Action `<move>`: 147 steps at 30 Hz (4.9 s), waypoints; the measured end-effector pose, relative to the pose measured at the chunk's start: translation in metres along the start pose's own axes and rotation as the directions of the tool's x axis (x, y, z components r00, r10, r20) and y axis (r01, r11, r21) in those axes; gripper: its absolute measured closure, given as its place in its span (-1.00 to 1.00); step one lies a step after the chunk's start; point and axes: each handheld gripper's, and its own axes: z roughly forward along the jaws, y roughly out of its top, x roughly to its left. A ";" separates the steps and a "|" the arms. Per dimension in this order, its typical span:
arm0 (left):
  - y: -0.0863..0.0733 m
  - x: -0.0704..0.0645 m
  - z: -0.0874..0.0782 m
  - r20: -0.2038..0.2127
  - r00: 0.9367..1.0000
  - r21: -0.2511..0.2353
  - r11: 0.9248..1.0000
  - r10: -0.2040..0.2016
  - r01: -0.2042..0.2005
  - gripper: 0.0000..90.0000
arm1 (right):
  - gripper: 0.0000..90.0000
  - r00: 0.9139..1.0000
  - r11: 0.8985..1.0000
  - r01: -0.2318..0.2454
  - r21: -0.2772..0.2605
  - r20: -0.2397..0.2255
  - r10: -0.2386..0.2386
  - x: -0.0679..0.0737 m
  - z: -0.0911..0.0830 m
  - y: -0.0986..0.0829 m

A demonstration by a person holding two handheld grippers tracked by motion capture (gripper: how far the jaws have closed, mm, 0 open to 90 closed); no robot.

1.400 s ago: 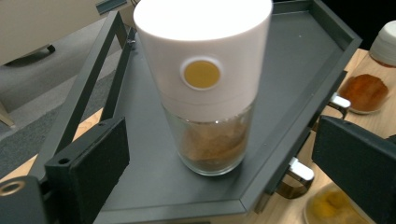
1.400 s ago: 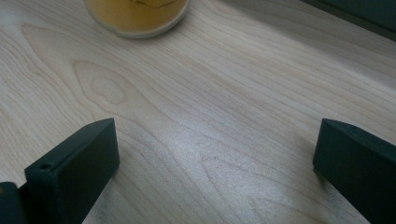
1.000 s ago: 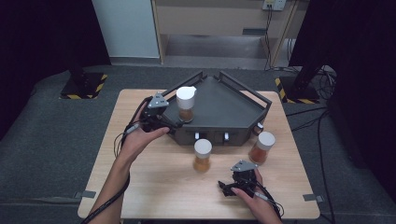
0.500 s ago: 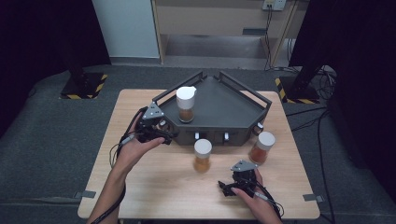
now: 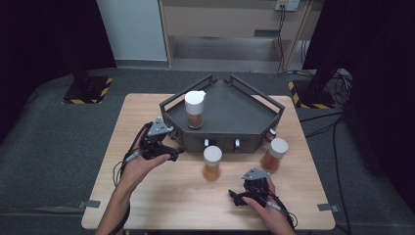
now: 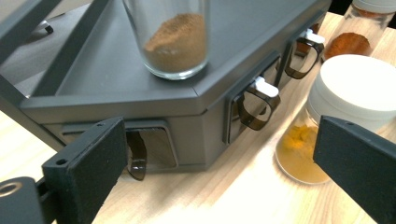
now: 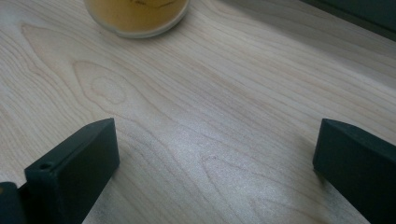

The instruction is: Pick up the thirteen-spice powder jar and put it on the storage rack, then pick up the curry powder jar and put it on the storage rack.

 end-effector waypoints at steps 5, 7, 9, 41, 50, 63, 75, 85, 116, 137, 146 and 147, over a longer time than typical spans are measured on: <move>-0.007 -0.006 -0.001 0.003 1.000 0.006 1.000 0.003 -0.003 -0.96 | -0.99 1.000 1.000 0.000 0.000 0.000 0.000 0.000 0.000 0.000; -0.010 -0.008 -0.001 0.004 1.000 0.011 1.000 0.004 -0.004 -0.96 | -0.99 1.000 1.000 0.000 0.000 0.000 0.000 0.000 0.000 0.000; -0.013 -0.011 -0.002 0.006 1.000 0.016 1.000 0.004 -0.004 -0.96 | -0.99 1.000 1.000 0.000 0.000 0.000 0.000 0.000 0.000 0.000; -0.064 -0.037 -0.004 -0.003 1.000 0.082 0.996 -0.029 0.029 -0.96 | -0.99 1.000 1.000 0.000 0.000 0.000 0.000 0.000 0.000 0.000; -0.079 -0.041 -0.012 -0.032 0.998 0.096 0.994 -0.055 0.058 -0.96 | -0.99 1.000 1.000 0.000 0.000 0.000 0.000 0.000 0.000 0.000; -0.097 -0.043 -0.027 -0.085 0.992 0.153 0.982 -0.096 0.108 -0.95 | -0.99 1.000 1.000 0.000 0.000 0.000 0.000 0.000 0.000 0.000; -0.116 -0.042 -0.027 -0.146 0.977 0.223 0.956 -0.158 0.188 -0.95 | -0.99 1.000 1.000 0.000 0.000 0.000 0.000 0.000 0.000 0.000; -0.128 -0.039 -0.018 -0.139 0.978 0.226 0.956 -0.155 0.184 -1.00 | -0.99 1.000 1.000 0.000 0.000 0.000 0.000 0.000 0.000 0.000; -0.132 -0.037 -0.018 -0.135 0.979 0.207 0.962 -0.152 0.178 -1.00 | -0.93 0.993 0.996 0.086 -0.002 -0.076 -0.086 0.001 -0.008 0.016; -0.132 -0.037 -0.016 -0.142 0.977 0.205 0.961 -0.157 0.184 -1.00 | -0.85 0.989 0.993 0.113 -0.014 -0.098 -0.114 0.008 -0.030 0.053; -0.131 -0.038 -0.016 -0.143 0.977 0.205 0.961 -0.158 0.185 -1.00 | -0.83 0.989 0.992 0.123 -0.007 -0.085 -0.124 0.011 -0.035 0.063; -0.131 -0.038 -0.016 -0.143 0.977 0.205 0.961 -0.158 0.185 -1.00 | -0.83 0.989 0.993 0.119 -0.011 -0.086 -0.120 0.010 -0.036 0.063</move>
